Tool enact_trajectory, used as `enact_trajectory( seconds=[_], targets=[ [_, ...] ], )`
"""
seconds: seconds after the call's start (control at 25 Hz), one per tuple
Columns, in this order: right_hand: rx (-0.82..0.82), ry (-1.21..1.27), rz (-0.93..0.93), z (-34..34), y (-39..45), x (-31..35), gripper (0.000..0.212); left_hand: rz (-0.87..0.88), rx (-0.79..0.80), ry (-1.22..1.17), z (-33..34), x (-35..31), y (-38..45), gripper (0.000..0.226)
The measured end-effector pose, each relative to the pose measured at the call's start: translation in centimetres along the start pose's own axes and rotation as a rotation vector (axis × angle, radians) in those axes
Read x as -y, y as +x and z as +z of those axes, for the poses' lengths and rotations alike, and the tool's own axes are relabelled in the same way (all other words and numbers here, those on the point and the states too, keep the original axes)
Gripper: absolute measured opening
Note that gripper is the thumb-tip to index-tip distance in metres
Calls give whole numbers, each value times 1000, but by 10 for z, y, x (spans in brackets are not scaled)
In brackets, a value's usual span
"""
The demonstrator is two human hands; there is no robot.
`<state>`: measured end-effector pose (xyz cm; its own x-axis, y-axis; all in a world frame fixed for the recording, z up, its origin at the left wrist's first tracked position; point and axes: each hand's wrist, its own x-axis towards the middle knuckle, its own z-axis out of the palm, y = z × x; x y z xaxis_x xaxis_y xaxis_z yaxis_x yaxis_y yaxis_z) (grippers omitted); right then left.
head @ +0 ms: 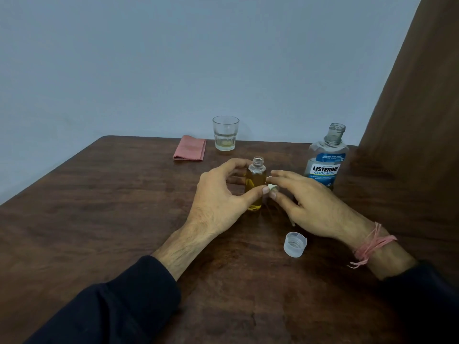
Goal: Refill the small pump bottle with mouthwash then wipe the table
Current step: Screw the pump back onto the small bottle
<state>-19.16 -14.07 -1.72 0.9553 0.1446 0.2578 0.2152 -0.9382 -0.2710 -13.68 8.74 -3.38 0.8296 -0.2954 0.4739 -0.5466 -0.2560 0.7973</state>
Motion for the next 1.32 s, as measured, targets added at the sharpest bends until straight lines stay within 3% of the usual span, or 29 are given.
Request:
enact_trajectory(
  seconds=[0.28,0.52,0.8,1.16,1.32],
  targets=[
    [-4,-35,-13,-2,-1,10,29,9,4,-16,-1,0,1,53],
    [-78,23,142,-4,2,8,21,-14,-3,28,0,-2,2,55],
    [-50,161,249,-5,1,6,50,-37,7,13,0,-3,1,56],
    [-424,571,75,-21,0,16,50,-56,44,9,-1,-4,0,52],
    [-562,731,-93,-27,0,24,59,-37,45,10,-2,-3,0,51]
  ],
)
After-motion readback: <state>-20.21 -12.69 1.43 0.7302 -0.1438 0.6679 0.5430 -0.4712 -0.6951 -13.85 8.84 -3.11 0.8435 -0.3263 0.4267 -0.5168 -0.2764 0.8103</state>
